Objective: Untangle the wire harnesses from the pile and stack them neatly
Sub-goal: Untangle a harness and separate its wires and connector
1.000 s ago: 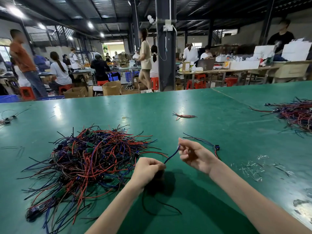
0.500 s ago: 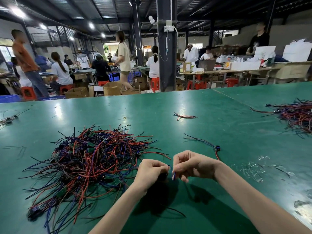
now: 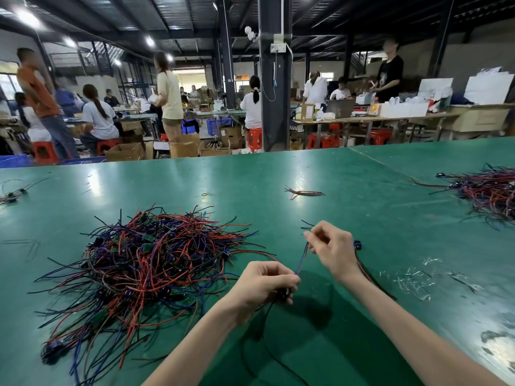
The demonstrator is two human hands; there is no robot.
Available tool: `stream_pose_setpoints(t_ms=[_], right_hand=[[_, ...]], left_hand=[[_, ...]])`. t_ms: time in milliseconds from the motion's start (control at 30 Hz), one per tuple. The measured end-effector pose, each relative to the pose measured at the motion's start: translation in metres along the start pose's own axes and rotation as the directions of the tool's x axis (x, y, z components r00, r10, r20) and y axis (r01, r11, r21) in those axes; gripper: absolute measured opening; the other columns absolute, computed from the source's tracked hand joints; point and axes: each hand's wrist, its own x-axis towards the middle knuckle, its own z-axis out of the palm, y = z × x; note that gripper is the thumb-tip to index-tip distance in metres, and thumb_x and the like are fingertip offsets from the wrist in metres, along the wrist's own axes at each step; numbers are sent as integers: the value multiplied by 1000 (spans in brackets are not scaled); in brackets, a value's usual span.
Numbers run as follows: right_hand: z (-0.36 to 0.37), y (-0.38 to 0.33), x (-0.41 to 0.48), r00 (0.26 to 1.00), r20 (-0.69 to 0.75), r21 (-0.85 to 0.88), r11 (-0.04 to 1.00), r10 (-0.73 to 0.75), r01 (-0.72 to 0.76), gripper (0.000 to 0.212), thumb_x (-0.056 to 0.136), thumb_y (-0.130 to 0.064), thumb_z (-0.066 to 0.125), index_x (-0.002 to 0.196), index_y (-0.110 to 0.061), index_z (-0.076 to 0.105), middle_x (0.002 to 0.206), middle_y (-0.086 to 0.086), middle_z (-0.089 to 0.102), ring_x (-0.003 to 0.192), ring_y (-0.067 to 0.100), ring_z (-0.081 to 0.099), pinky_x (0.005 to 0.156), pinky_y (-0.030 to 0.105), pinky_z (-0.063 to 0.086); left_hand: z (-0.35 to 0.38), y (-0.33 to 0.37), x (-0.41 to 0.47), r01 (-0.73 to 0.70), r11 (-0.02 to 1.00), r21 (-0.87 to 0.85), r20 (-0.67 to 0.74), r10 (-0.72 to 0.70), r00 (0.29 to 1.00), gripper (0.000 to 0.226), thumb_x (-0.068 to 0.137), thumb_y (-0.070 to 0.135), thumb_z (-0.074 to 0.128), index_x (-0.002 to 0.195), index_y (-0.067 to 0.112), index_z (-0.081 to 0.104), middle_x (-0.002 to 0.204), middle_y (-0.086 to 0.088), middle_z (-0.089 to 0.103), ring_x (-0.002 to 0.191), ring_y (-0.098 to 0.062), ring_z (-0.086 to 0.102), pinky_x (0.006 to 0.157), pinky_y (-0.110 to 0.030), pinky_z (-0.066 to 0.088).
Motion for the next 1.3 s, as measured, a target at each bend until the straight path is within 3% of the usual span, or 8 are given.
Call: stream_pose_setpoints(t_ms=[133, 267, 367, 667, 800, 1067, 1200, 1300], right_hand=[[9, 4, -6, 888, 130, -333, 824, -441, 458, 22, 83, -8, 68, 67, -6, 53, 59, 6, 53, 53, 28, 49, 50, 35, 40], [5, -4, 2, 996, 48, 135, 987, 77, -82, 24, 84, -7, 68, 64, -5, 55, 54, 7, 58, 44, 15, 50, 44, 26, 41], [-6, -7, 8, 902, 155, 485, 765, 402, -424, 25, 84, -2, 66, 62, -7, 54, 51, 4, 61, 37, 8, 46, 35, 17, 32], [-13, -20, 13, 699, 460, 709, 248, 547, -660, 20, 86, -2, 59, 68, -6, 53, 52, 5, 60, 36, 3, 40, 31, 13, 28], [-13, -17, 12, 734, 388, 684, 360, 558, -635, 22, 84, -1, 63, 65, -7, 53, 53, 6, 62, 37, 4, 42, 33, 14, 29], [-7, -3, 4, 984, 65, 181, 967, 168, -177, 23, 85, -9, 68, 65, -13, 57, 60, 8, 64, 44, 8, 55, 43, 14, 41], [-9, -2, 5, 958, 89, 301, 909, 274, -288, 23, 85, -10, 68, 65, -12, 58, 58, 5, 66, 43, 9, 55, 40, 16, 38], [-8, -6, 7, 846, 204, 557, 652, 492, -514, 22, 82, -5, 69, 64, -10, 58, 56, 6, 66, 40, 8, 49, 37, 16, 35]], left_hand=[[4, -5, -4, 22, 1000, 12, 80, -22, 997, 12, 81, 0, 68, 70, 3, 64, 61, -7, 63, 51, -13, 55, 51, -24, 50], [0, -4, -3, 13, 1000, 20, 13, -13, 1000, 13, 81, -2, 67, 70, 1, 62, 60, -8, 62, 49, -14, 54, 50, -24, 50], [-2, -5, 0, 28, 999, 41, -48, -26, 998, 15, 82, -3, 66, 68, 1, 62, 59, -8, 61, 47, -13, 53, 48, -23, 49], [-10, -7, 5, 9, 1000, 22, -203, -4, 979, 15, 83, 0, 67, 70, 5, 63, 56, -3, 60, 46, -10, 52, 46, -20, 47], [-9, -9, 5, 4, 999, 49, -199, 6, 980, 14, 83, 1, 67, 71, 5, 63, 53, 1, 57, 46, -9, 52, 47, -20, 48], [-1, -10, 3, -17, 991, 131, -131, 34, 991, 14, 84, 2, 67, 71, 6, 62, 56, 1, 55, 47, -7, 51, 49, -21, 49], [-3, -10, 2, 6, 989, 147, -156, 17, 988, 17, 84, 3, 67, 69, 7, 62, 55, 1, 55, 44, -9, 52, 47, -19, 47], [-4, -7, 2, 12, 992, 126, -164, 9, 986, 18, 84, 2, 67, 67, 7, 62, 53, 2, 55, 43, -8, 52, 43, -17, 45]])
